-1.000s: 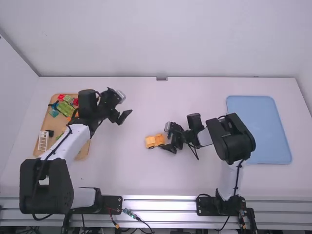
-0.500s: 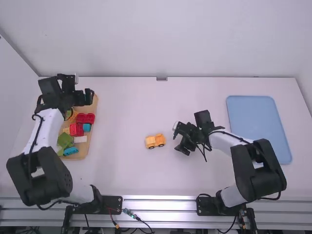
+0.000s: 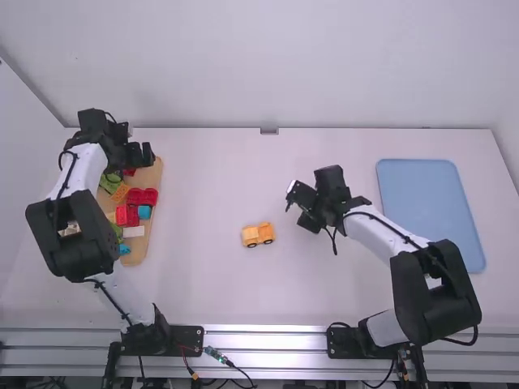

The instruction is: Assemble lego blocks to make yellow taxi

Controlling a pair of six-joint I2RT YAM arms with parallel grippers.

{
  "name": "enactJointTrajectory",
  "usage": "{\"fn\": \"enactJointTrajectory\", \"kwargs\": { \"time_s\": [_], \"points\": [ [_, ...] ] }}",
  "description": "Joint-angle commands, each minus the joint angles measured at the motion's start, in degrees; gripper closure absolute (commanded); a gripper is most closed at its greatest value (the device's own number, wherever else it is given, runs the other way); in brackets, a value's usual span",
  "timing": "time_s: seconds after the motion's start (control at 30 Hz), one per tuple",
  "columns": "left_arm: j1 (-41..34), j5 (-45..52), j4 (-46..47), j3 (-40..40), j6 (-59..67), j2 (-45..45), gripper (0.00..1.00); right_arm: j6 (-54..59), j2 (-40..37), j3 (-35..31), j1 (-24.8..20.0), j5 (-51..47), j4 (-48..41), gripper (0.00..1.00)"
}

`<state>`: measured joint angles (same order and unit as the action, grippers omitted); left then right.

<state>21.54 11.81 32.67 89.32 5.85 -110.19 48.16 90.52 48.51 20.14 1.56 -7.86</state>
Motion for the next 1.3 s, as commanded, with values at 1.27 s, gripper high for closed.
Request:
{"fn": "enactJointTrajectory", "kwargs": {
  "time_s": [1.27],
  "points": [
    [9.6, -14.5, 1.1, -6.3, -21.5, -4.6, 0.03, -4.7, -1.0, 9.4, -6.4, 4.8, 5.7, 0.01]
  ]
}}
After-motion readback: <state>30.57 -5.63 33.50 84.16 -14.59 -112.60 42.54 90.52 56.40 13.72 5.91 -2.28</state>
